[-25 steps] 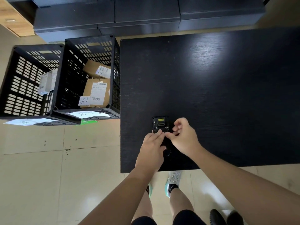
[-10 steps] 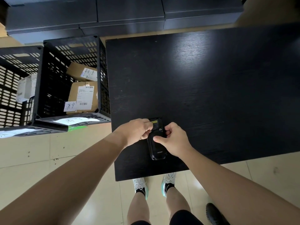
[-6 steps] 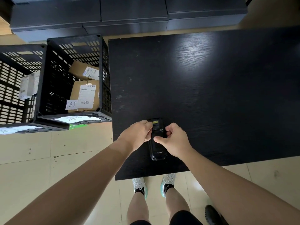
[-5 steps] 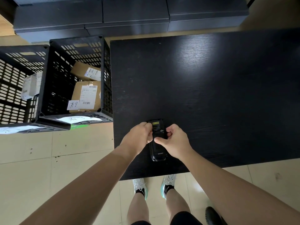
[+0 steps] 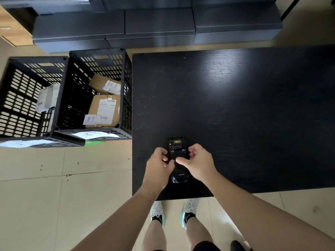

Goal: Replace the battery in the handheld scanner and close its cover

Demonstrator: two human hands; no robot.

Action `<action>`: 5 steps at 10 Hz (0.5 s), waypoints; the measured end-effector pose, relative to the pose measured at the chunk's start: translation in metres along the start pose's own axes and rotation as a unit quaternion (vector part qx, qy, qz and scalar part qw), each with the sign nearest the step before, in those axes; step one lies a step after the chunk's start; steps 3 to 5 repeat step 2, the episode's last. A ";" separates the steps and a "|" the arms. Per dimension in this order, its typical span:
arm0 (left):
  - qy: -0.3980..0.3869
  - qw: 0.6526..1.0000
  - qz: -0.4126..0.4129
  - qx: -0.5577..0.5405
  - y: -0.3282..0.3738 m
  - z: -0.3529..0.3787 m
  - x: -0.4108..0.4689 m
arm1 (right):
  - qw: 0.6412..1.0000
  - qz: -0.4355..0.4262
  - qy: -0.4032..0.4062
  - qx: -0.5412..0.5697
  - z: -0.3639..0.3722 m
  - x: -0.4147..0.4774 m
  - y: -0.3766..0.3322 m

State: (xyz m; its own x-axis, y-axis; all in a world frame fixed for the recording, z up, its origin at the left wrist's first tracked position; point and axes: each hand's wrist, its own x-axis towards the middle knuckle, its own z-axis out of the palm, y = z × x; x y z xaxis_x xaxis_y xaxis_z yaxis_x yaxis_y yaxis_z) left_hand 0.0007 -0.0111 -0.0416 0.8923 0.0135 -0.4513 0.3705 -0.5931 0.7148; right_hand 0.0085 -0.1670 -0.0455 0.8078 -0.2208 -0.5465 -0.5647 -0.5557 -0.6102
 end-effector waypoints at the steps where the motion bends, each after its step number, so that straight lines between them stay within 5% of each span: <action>1: 0.006 0.997 -0.055 -0.052 0.009 0.003 -0.003 | 1.000 0.011 -0.005 0.014 -0.005 0.000 -0.005; 5: 0.016 0.992 -0.097 -0.077 0.005 0.002 -0.024 | 0.999 0.037 -0.001 0.028 -0.010 -0.023 0.011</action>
